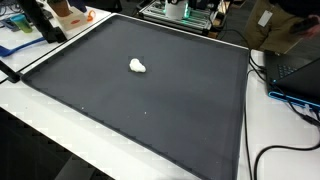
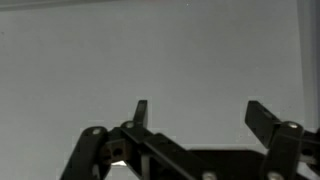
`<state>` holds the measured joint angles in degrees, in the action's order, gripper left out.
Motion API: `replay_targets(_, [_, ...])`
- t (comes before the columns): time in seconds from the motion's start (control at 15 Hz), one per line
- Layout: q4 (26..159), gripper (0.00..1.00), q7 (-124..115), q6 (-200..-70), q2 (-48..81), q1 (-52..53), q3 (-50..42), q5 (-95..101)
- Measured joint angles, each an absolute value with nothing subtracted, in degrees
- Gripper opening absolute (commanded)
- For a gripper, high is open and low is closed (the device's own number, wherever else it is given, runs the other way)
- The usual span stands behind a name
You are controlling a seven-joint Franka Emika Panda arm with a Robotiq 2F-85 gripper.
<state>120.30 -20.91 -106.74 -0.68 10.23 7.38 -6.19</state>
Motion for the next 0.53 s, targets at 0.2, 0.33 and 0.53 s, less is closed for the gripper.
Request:
replay_targets(0.2, [121.3, 1.0, -18.1, -106.5, -1.4, 10.1, 7.4, -9.4])
replay_targets(0.33, [123.9, 1.0, -13.4, -105.4, -4.0, 9.7, 7.2, -14.8])
replay_targets(0.53, [127.0, 1.0, -10.7, -104.6, -8.3, 9.2, 7.0, -17.5])
